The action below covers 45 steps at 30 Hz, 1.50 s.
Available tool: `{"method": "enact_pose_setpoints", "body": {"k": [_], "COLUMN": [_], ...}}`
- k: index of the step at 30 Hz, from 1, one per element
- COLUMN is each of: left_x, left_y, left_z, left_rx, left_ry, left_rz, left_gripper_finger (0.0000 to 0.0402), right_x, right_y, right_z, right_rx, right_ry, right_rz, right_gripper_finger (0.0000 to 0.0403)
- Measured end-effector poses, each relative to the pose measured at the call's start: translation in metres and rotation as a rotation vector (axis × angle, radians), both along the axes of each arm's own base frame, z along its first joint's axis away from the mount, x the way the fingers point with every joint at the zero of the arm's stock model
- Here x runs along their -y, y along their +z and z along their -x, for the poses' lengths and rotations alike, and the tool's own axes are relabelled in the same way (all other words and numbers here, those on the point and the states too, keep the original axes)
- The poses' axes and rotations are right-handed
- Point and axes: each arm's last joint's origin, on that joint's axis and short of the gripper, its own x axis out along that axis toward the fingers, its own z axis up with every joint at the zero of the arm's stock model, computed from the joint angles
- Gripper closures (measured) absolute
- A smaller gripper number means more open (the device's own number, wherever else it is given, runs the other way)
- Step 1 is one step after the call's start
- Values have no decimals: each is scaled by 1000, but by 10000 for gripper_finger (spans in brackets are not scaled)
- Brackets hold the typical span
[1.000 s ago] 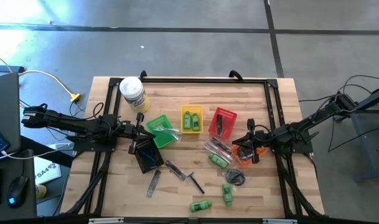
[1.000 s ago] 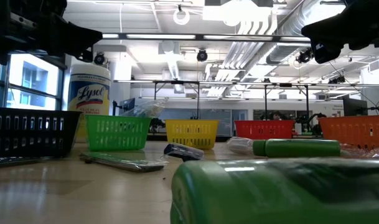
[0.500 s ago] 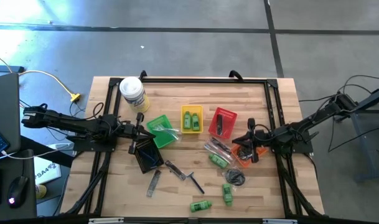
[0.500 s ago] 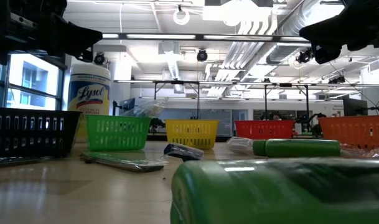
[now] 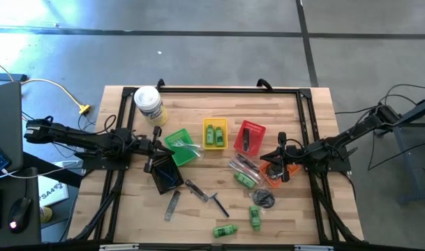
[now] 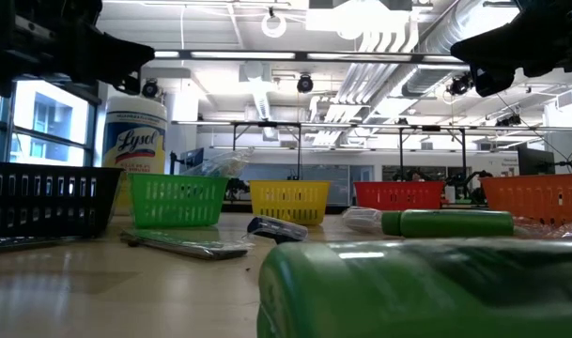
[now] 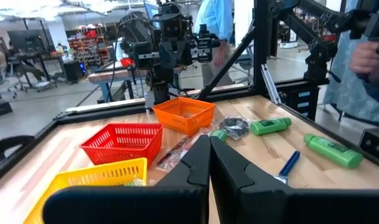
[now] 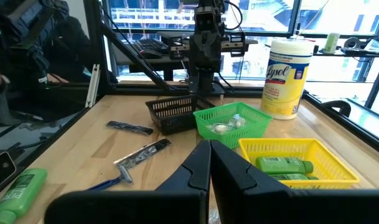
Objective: Pick & Place Travel size toiletries
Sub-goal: Put the black hairbrush into the orange bin
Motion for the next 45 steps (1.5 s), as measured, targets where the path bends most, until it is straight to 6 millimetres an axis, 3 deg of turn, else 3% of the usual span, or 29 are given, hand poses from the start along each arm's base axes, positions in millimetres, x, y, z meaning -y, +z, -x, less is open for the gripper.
{"method": "enact_pose_setpoints", "body": {"k": [6, 21, 33, 40, 45], "left_x": [2, 25, 26, 26, 26], "left_y": [13, 21, 17, 14, 11], "left_z": [-8, -40, -42, -42, -42], "left_rx": [-4, -100, -124, -157, -177], "left_ry": [-18, -50, -50, -51, -52], "left_rz": [55, -41, -67, -82, -109], "left_gripper_finger": [402, 402, 402, 402, 402], "right_x": [0, 0, -1, -9, -27], "right_y": [0, 0, -3, -12, 0], "right_z": [0, 0, -2, -10, -27], "right_rx": [0, 0, -25, -113, -224], "right_ry": [0, 3, 8, 109, 112], "right_rz": [0, -11, -39, -129, -91], "right_gripper_finger": [400, 400, 399, 392, 399]}}
